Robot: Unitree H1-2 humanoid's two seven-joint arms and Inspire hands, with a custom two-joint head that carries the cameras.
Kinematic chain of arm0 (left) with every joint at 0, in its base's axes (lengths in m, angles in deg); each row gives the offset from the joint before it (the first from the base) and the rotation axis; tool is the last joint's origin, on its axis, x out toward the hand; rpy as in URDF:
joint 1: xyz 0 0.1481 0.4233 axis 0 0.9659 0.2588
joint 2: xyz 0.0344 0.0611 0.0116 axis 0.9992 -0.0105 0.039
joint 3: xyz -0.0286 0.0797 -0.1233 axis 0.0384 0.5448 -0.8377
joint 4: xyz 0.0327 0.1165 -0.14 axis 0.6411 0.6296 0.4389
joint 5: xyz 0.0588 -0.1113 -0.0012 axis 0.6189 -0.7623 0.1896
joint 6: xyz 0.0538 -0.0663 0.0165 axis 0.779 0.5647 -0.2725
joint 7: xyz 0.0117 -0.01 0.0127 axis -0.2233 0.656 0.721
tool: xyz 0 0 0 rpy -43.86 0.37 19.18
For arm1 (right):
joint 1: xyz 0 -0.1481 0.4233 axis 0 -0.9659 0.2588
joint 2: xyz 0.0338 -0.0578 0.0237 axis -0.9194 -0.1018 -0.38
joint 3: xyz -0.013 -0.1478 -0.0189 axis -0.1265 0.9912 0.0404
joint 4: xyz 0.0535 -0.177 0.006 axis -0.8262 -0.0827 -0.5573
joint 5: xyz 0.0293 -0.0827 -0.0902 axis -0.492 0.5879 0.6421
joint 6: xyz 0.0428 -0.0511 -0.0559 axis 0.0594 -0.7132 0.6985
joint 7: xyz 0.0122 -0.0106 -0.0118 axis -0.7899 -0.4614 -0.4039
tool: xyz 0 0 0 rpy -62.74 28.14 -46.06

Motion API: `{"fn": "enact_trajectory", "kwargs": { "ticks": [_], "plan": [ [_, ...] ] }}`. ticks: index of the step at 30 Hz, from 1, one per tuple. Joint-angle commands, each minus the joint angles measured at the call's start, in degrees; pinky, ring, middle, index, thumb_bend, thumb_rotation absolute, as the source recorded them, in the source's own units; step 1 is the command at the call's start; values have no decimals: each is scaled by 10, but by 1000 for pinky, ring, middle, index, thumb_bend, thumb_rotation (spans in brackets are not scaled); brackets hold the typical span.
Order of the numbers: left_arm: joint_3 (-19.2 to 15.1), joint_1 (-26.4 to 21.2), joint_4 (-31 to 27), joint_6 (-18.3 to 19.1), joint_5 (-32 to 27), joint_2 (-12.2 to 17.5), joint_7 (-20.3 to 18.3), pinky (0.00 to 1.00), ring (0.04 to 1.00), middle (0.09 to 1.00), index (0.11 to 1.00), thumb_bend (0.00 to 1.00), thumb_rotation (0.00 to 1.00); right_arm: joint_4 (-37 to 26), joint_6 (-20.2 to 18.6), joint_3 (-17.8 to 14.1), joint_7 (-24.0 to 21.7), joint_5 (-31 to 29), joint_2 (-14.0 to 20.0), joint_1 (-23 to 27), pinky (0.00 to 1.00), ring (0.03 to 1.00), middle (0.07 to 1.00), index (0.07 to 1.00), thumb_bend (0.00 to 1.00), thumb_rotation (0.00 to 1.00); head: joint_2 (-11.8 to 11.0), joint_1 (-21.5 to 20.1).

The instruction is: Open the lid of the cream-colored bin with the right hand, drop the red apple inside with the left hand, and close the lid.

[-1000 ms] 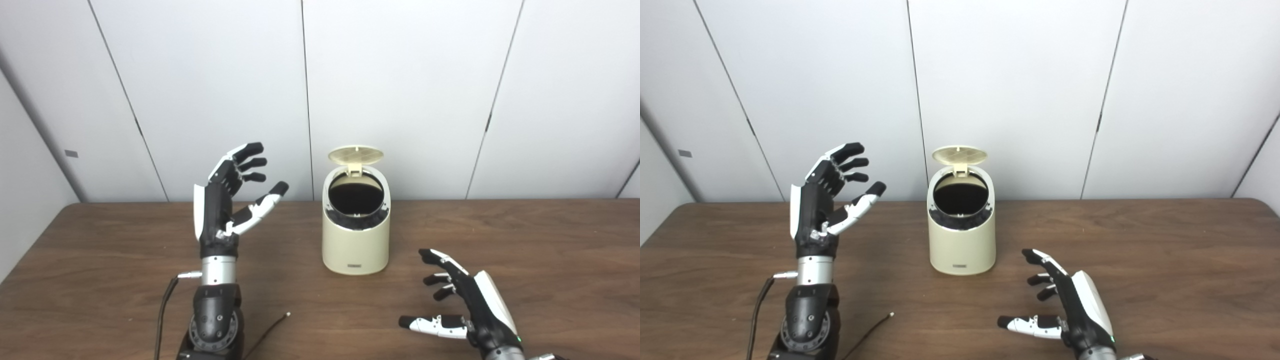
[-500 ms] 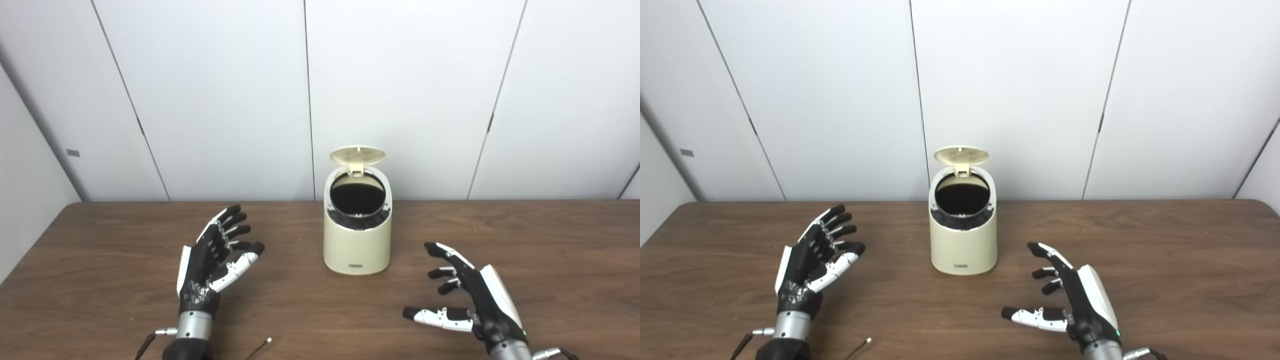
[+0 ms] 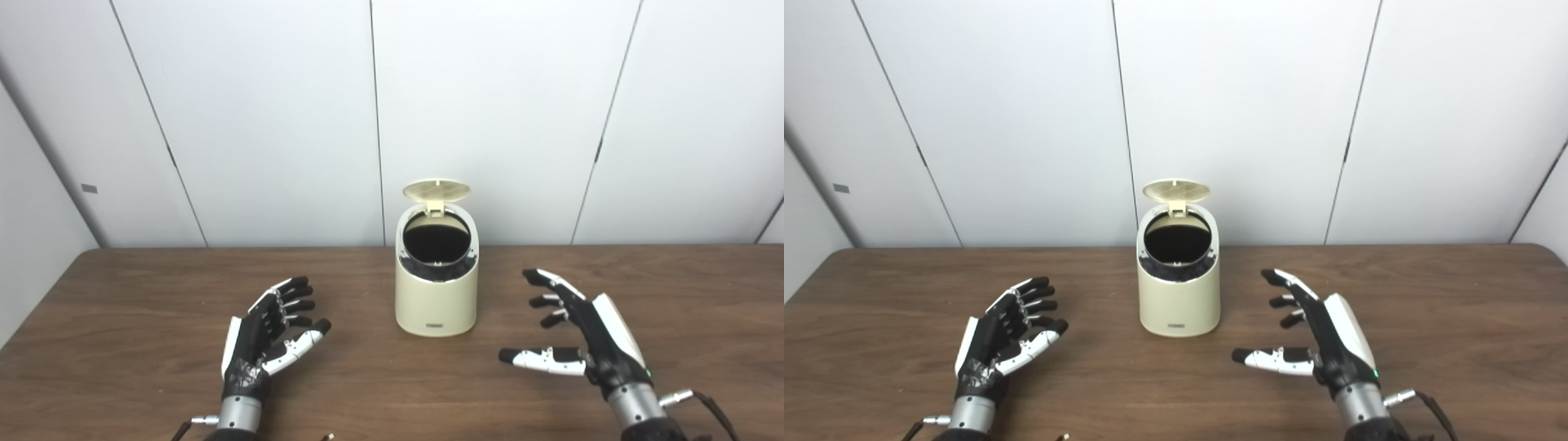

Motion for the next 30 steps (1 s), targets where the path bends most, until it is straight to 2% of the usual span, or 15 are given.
{"fn": "enact_trajectory", "kwargs": {
  "ticks": [1,3,6,10,11,13,16,21,24,30],
  "plan": [
    [2,8,24,-23,0,-9,-3,585,672,723,739,636,12,-13,-1,3,-19,11,16,65,629,782,838,832,787,358,0,0],
    [1,8,29,-24,-5,-12,-6,592,670,718,735,638,3,-1,-11,5,-37,9,26,101,636,792,843,843,805,399,-3,-5],
    [2,6,42,-32,-2,-13,-9,590,658,709,745,631,0,21,-22,9,-62,1,34,155,689,832,864,851,852,359,-8,-7],
    [3,4,51,-36,4,-17,-6,592,654,700,757,659,18,40,-43,23,-97,7,44,213,782,869,890,862,838,340,-11,-8],
    [3,4,52,-37,4,-17,-6,598,658,700,757,658,20,44,-49,26,-102,10,47,222,722,862,891,863,844,357,-11,-8],
    [4,3,56,-40,6,-18,-5,607,662,700,756,656,24,48,-62,33,-115,20,52,239,673,852,893,866,844,375,-13,-7],
    [4,1,60,-43,10,-19,-4,598,658,695,752,660,24,57,-61,54,-129,53,66,263,676,823,880,871,812,444,-14,-6],
    [4,2,59,-40,12,-20,-3,587,649,686,751,666,4,70,-90,76,-161,79,69,297,655,845,903,894,787,539,-14,-6],
    [6,1,61,-40,15,-21,-3,592,648,683,748,667,0,85,-85,96,-175,99,74,319,684,860,909,902,779,606,-15,-6],
    [5,1,62,-40,16,-23,-6,606,658,690,750,663,0,104,-56,124,-194,108,85,345,792,923,902,887,776,639,-14,-4]
  ]
}}
